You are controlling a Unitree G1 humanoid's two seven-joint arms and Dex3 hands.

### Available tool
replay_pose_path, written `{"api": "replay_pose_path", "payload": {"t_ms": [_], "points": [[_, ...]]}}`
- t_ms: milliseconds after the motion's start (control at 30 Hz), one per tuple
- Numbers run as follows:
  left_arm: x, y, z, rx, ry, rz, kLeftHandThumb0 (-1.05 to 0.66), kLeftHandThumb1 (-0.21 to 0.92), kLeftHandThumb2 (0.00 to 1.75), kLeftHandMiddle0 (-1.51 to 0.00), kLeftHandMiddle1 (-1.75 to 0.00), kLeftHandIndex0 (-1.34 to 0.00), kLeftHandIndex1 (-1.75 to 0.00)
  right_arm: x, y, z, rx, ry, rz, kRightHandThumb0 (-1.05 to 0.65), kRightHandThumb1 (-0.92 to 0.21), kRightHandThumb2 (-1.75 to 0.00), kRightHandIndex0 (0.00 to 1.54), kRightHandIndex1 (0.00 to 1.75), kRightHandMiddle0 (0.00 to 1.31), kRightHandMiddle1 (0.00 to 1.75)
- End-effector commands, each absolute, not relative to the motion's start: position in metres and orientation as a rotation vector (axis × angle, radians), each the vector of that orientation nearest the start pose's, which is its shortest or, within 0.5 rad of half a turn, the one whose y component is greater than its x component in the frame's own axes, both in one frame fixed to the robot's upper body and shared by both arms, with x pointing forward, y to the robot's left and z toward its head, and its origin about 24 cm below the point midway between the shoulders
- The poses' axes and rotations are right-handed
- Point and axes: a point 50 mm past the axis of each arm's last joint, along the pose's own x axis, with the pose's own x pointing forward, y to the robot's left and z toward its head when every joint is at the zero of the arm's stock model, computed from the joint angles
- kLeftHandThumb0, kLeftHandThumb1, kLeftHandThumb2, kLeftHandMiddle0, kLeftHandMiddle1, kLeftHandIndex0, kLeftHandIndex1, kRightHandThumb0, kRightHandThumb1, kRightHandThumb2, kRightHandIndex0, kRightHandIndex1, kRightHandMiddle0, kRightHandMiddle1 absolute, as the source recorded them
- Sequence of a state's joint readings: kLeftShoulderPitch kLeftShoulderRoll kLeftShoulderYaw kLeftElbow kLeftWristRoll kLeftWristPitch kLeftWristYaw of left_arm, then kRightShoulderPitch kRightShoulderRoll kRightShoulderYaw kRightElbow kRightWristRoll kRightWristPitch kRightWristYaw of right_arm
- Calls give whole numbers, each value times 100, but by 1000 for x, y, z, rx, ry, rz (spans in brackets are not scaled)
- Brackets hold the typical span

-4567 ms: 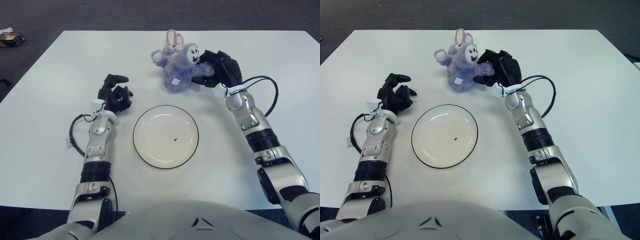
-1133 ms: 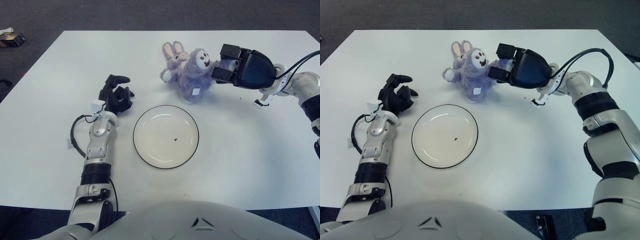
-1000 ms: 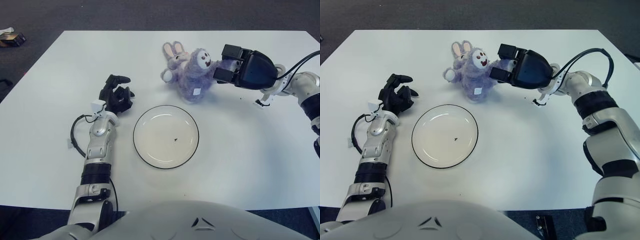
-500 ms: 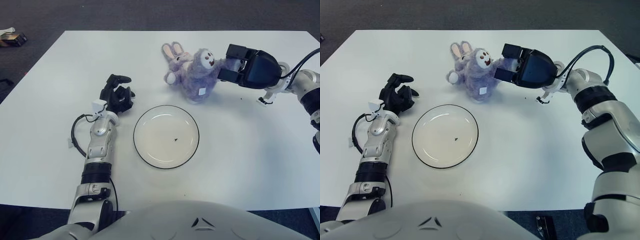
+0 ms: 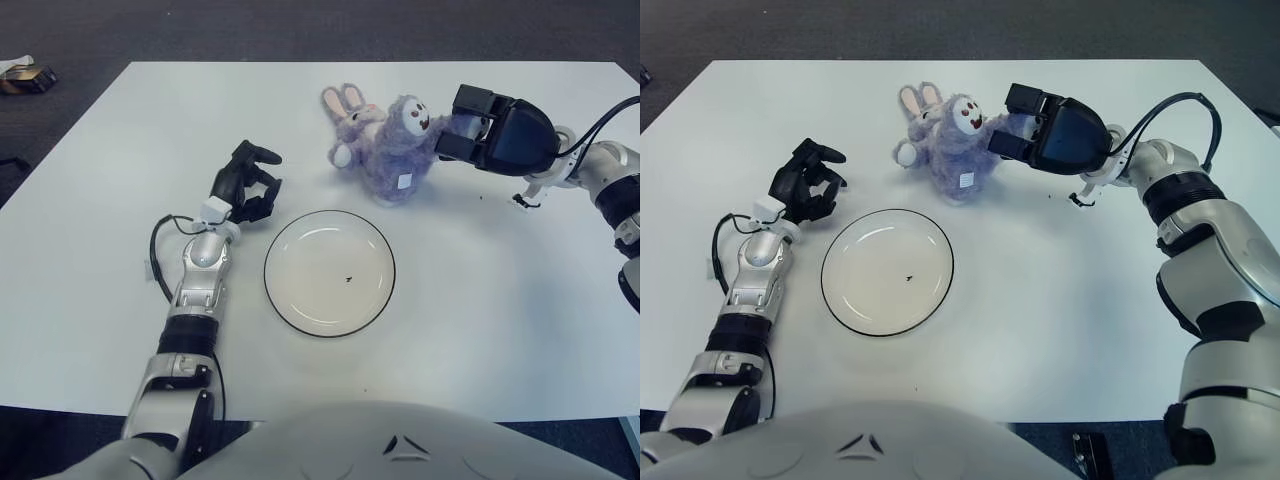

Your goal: Put the doll into the plate.

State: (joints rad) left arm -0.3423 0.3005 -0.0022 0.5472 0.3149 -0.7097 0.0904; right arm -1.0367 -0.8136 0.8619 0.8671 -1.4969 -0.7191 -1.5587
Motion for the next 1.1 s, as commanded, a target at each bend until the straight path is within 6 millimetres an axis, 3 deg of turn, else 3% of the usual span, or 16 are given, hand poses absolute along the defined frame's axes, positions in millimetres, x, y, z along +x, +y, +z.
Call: {"api": "replay_pose_path", "payload": {"t_ms": [0, 467, 1067], "points": [[300, 188, 67, 646, -526, -154, -49, 92, 9, -50, -13, -31, -56, 327, -192, 166, -1459, -1714, 385, 0, -63, -87, 53, 151, 21, 175], [329, 182, 112, 959, -861, -189, -42, 92, 3, -40, -1, -26, -39, 320, -186, 164, -1399, -1763, 414, -1, -61, -88, 54, 150, 21, 175], [354, 164, 134, 1092, -969, -169, -41, 92, 2, -29, 0, -27, -22, 313, -183, 164, -1320, -1820, 421, -1, -59, -86, 62, 135, 27, 175]]}}
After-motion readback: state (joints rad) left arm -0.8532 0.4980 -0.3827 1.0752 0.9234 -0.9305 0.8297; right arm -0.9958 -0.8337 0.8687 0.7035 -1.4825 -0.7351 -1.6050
